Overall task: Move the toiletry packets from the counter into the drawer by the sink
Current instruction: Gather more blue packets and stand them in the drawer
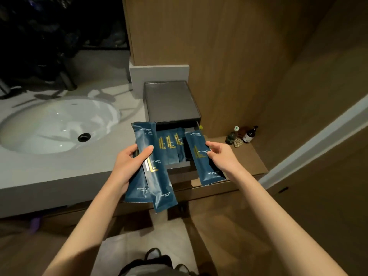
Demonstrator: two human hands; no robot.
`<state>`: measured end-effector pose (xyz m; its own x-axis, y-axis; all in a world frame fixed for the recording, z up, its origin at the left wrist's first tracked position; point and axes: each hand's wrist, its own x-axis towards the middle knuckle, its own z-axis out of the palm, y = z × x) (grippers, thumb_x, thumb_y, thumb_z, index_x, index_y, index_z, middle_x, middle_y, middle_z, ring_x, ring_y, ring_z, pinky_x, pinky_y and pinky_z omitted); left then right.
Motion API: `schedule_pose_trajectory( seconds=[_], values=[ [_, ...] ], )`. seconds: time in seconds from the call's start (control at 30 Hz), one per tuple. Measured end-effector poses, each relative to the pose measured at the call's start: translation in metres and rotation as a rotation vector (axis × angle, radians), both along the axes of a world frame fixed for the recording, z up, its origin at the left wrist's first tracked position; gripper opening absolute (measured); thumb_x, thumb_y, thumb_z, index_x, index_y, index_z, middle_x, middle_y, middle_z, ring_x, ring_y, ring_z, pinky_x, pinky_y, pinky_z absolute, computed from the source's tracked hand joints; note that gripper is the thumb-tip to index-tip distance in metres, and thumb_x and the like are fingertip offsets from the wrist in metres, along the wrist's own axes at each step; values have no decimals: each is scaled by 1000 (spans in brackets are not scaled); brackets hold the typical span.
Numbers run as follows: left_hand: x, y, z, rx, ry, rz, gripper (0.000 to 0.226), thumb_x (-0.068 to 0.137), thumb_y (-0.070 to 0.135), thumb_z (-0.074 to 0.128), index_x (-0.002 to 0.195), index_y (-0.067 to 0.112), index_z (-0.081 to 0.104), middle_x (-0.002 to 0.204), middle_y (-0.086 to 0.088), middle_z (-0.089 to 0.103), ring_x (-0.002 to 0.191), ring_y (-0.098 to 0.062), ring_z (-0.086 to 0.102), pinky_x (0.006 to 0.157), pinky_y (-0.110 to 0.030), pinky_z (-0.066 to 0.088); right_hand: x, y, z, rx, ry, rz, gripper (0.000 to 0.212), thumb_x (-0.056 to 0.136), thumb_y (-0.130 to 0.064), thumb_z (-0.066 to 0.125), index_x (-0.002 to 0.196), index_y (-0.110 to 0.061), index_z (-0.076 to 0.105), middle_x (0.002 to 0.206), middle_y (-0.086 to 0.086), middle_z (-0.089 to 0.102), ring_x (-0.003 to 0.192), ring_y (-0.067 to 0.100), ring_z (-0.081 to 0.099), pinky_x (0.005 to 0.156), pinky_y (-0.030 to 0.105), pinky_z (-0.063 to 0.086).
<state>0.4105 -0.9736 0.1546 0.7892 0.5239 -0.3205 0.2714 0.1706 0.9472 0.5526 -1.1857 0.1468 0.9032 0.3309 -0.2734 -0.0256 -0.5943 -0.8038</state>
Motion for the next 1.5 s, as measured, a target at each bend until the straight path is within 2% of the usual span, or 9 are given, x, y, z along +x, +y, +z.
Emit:
schedule_pose_trajectory(
  seconds=[0.13,0.33,0.43,0.63,0.8,1.0,1.23,1.37,1.5],
  values=[
    [8,6,-2,-4,2,60,32,82,33,71,111,20,67,101,0,74,90,-20,71,69,-28,54,31,22,-10,-47,23,52,44,95,-3,51,138,-10,49,134,7,57,116,18,55,97,28,44],
    [24,26,-2,5,-27,85,29,83,30,70,111,19,67,100,0,74,89,-17,71,69,-25,54,53,56,-20,-106,-5,53,45,94,1,49,139,-7,47,139,12,53,130,26,48,110,40,39],
    [33,35,-1,14,-37,62,25,84,29,69,107,22,68,99,2,74,88,-16,71,69,-23,54,58,69,-25,-139,-88,37,46,94,2,50,138,-9,48,140,13,52,127,28,51,107,43,43],
    [46,48,-7,26,-19,8,19,83,32,70,102,29,68,103,5,73,100,-17,67,94,-39,52,59,80,-34,-226,-216,-13,47,92,3,51,138,-10,49,135,15,56,119,28,58,103,36,44],
    [51,54,-7,7,-31,-6,14,83,30,70,97,30,68,101,5,73,99,-17,67,96,-42,51,60,84,-36,-309,-332,16,49,91,5,53,137,-11,50,126,17,62,112,30,62,102,45,47],
    [51,54,-8,-5,-41,-27,17,83,31,69,100,32,66,102,8,72,99,-14,67,97,-42,50,57,86,-36,-460,-452,110,55,88,11,51,138,-13,50,124,17,62,109,32,63,97,40,51],
    [48,50,-11,-4,-60,-21,22,81,37,71,103,33,68,104,13,72,108,-17,63,101,-45,47,45,81,-33,-549,-644,266,64,83,15,52,143,-6,41,149,16,39,138,29,36,107,39,41],
    [50,45,-10,-8,-75,-3,19,83,33,70,102,34,67,104,11,72,106,-15,64,101,-44,47,30,77,-33,-522,-527,360,54,94,-7,52,146,-8,37,153,13,35,138,26,39,110,34,36],
    [53,36,-11,-8,-68,3,26,82,36,71,108,31,67,108,10,71,110,-18,62,102,-45,46,31,78,-43,-594,-371,412,59,98,-17,47,151,-8,23,158,16,20,145,29,25,114,35,29]
  ],
)
